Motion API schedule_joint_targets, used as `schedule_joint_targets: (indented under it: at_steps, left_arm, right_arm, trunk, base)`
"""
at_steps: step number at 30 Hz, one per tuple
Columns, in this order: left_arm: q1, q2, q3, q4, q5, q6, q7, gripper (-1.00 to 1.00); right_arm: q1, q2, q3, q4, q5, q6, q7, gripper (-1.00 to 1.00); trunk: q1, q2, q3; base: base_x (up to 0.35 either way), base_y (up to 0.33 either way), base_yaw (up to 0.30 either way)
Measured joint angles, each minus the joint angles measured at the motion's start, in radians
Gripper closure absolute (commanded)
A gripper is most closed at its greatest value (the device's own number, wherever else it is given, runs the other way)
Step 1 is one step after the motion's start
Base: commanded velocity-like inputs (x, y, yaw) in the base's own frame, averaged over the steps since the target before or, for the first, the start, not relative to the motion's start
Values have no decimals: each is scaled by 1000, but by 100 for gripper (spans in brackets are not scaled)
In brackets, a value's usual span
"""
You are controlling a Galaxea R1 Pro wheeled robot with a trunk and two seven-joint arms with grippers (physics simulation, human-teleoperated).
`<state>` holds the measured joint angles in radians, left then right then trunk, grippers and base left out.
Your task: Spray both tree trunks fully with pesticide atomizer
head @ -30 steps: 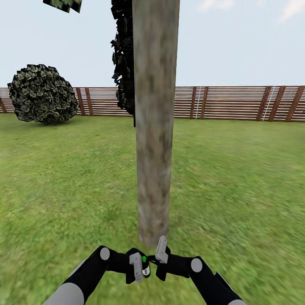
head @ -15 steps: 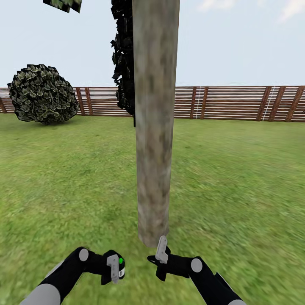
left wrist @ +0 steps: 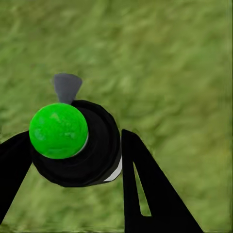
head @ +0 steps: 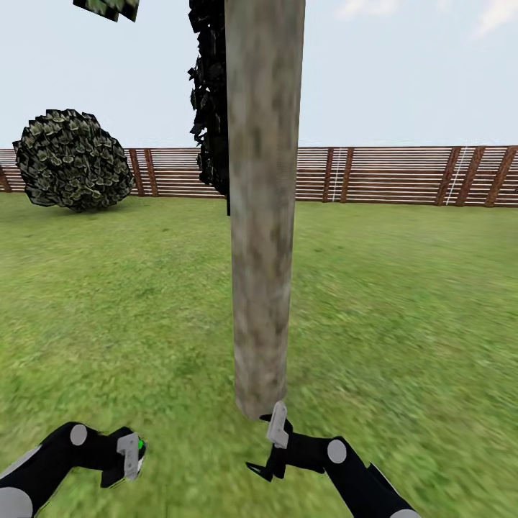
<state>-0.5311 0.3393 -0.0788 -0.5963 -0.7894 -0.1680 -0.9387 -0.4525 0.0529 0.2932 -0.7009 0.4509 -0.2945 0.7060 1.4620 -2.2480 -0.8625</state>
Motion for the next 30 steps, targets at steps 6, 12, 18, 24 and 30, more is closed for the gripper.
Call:
schedule_joint_targets:
  at_steps: [6, 12, 18, 24, 30]
  left_arm:
    - [0, -6, 140, 44, 8, 29, 63, 100]
    - [-2, -105, 379, 132, 10, 155, 247, 100]
    - [-3, -181, 493, 144, 40, 296, 328, 100]
    - [-1, -200, 541, 148, 124, 310, 364, 100]
    - [0, -203, 541, 148, 126, 311, 365, 100]
  right_arm:
    - [0, -37, -61, 88, -5, -1, -21, -100]
    - [3, -57, -464, 314, -11, -18, -284, -100]
    - [53, -70, -549, 370, -13, -206, -646, -100]
    - [82, -83, -554, 419, -15, -287, -698, -100]
    - [83, -97, -553, 465, -16, -295, -701, -100]
  trunk:
    - [0, 0, 0]
    - [0, 0, 0]
    - [0, 0, 0]
    - [0, 0, 0]
    - [0, 0, 0]
  base:
    - [0, 0, 0]
    - [0, 0, 0]
    - [0, 0, 0]
    - [0, 0, 0]
    - [0, 0, 0]
